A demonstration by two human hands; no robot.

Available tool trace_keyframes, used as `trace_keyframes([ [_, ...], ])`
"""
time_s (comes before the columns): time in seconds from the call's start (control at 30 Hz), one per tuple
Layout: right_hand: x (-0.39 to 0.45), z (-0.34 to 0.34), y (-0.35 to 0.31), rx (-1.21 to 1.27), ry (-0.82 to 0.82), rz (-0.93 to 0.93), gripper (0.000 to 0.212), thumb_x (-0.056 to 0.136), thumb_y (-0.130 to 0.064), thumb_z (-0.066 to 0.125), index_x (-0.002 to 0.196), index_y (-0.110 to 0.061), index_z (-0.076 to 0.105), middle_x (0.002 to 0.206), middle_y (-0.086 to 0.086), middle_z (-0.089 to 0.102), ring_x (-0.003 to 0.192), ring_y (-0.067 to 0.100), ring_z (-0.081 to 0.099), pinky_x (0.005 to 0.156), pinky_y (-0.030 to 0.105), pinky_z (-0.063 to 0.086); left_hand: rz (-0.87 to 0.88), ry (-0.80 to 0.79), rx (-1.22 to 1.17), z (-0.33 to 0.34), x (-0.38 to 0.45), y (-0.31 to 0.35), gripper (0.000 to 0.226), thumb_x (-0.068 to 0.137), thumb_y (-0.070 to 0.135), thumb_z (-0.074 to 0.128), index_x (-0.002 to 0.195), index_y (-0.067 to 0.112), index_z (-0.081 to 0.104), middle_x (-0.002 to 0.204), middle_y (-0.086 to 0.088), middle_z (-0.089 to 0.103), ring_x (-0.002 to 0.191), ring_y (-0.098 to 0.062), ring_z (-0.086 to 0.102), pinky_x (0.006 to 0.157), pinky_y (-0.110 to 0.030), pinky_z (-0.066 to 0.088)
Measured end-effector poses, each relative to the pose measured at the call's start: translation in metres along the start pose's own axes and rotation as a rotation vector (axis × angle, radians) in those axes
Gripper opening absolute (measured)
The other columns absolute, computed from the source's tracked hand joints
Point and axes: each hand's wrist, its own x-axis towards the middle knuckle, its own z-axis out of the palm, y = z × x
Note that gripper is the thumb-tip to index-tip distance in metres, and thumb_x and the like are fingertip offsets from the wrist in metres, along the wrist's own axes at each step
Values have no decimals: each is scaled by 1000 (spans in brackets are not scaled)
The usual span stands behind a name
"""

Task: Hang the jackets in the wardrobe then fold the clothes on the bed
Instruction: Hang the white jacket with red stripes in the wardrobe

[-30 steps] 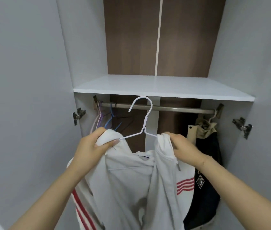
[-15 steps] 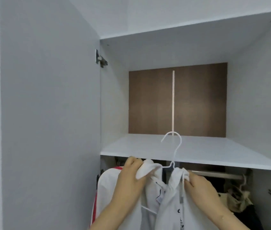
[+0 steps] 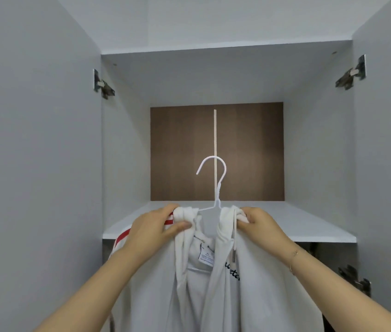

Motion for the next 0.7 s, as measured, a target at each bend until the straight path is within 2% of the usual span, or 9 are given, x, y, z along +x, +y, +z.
trace_keyframes([
  [0.07,11,-15,1,2,61,-49,26,87,-22,67,65,-17,54,59,-8,49,57,7,39,57,30,30,27,88,-10,3,21,3,30,82,66,57,95,39,56,75,22,61,73,3,56,60,-22,41],
  [0.13,26,-35,3,112,48,-105,3,85,-17,72,84,-16,69,74,-6,67,66,3,53,63,24,41,40,154,-49,5,49,4,22,84,59,62,91,38,57,73,22,61,71,2,57,59,-23,40],
  [0.2,45,-55,7,157,-23,-168,17,86,-16,72,102,-20,70,94,-7,73,82,4,63,76,19,48,36,152,-85,8,83,5,20,85,57,62,89,38,60,74,18,63,71,-4,58,60,-28,42],
  [0.3,83,-73,26,112,-10,-223,18,91,-24,67,108,-26,68,103,-8,71,99,11,66,88,27,50,39,131,-168,21,137,2,27,85,54,64,79,28,62,67,8,59,66,-14,54,62,-32,39],
  [0.4,135,-76,58,2,106,-263,16,95,-24,60,108,-26,69,100,-10,71,98,14,64,91,38,50,38,195,-175,47,187,-2,45,84,55,65,64,18,50,57,6,48,57,-16,43,59,-32,31],
  [0.5,199,-78,90,-39,197,-237,19,95,-27,56,107,-29,70,94,-13,70,93,14,63,89,43,49,13,294,-123,70,241,-5,52,84,58,64,55,23,39,50,7,41,52,-12,38,54,-28,25],
  [0.57,244,-76,110,-33,244,-194,18,94,-32,55,104,-33,69,90,-16,69,90,11,62,83,38,47,-2,330,-105,84,279,-10,48,84,59,64,55,25,45,52,7,46,53,-12,42,53,-27,27],
  [0.7,313,-50,163,-122,242,-112,16,91,-38,56,101,-37,68,85,-22,65,87,9,58,69,28,37,-118,249,-102,137,335,-39,40,81,58,68,61,27,53,61,7,52,62,-13,48,54,-28,29],
])
